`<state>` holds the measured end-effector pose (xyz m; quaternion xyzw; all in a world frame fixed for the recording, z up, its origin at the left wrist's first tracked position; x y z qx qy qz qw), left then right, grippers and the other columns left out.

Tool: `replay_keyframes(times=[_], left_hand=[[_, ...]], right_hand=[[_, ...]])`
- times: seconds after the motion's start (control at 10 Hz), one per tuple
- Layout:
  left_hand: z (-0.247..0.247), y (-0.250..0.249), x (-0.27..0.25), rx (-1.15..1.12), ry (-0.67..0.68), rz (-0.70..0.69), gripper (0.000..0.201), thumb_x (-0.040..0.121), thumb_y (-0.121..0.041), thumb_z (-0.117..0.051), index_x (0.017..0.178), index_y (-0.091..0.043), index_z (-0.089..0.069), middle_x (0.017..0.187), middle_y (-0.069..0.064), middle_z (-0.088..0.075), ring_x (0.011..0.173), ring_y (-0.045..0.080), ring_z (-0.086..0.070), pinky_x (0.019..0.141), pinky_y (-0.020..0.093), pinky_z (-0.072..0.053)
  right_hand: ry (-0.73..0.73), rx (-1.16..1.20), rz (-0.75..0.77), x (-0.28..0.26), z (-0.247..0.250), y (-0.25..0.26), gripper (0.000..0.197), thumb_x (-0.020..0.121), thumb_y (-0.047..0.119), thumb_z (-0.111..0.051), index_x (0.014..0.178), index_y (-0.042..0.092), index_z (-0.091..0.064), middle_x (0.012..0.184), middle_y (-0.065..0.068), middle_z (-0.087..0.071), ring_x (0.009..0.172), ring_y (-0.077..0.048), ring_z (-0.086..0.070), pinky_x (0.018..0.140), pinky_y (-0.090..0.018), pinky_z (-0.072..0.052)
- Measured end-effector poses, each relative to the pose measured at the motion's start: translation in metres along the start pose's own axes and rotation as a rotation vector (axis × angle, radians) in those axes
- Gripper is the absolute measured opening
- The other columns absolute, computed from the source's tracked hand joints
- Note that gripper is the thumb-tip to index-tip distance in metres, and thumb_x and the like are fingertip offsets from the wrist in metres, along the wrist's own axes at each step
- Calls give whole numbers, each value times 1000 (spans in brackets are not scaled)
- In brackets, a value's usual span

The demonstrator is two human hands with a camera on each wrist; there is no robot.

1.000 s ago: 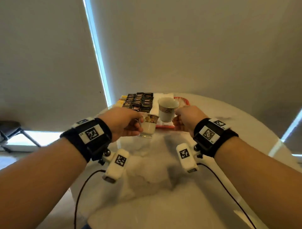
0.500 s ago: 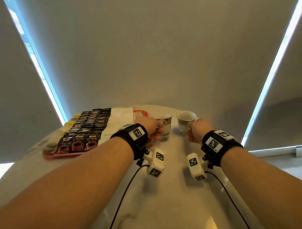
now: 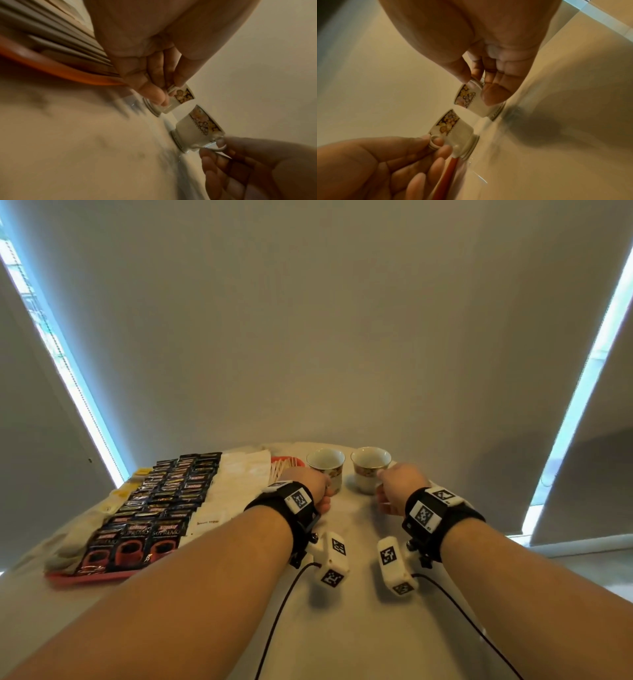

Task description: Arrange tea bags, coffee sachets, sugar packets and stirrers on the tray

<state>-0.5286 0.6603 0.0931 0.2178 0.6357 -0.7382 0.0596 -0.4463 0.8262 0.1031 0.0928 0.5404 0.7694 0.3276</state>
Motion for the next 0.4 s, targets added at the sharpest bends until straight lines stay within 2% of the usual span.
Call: replay_keyframes(times=[0.1, 0.2, 0.3, 0.4], left_hand=[[1, -3, 3, 41, 10, -28, 15, 106, -9, -53, 103, 0, -66, 73, 12, -60, 51, 19, -50, 38, 19, -42], [4, -5, -2, 29, 22, -35, 21, 106, -14, -56, 116, 3, -66, 77, 11, -62, 53, 19, -53, 41, 21, -44], [6, -2, -1, 45, 26, -39, 29, 105, -24, -61, 117, 2, -67, 82, 11, -68, 56, 20, -60, 40, 22, -48], [15, -1, -16, 71, 24, -78, 37, 103, -32, -66, 111, 4, -70, 86, 13, -70, 59, 22, -65, 46, 27, -55]], right_hand=[[2, 24, -8, 10, -5, 3, 27, 104, 26, -51, 95, 3, -62, 88, -18, -69, 91, -39, -73, 86, -55, -60], [0, 36, -47, 9, -7, 6, 26, 104, 27, -50, 91, 7, -60, 90, -19, -69, 99, -41, -72, 87, -55, -60], [0, 43, -34, 12, -9, 6, 23, 103, 26, -52, 101, 5, -62, 96, -20, -71, 94, -38, -73, 85, -54, -61], [-9, 38, -20, 5, -6, 2, 27, 102, 31, -56, 110, 6, -62, 93, -15, -70, 85, -33, -73, 82, -52, -62]])
Point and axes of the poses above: each hand's wrist, its own x-axis towards the middle knuckle, its own z-axis out of the back of the hand, y = z × x, the point moved 5 cm from there along x, towards the middle knuckle
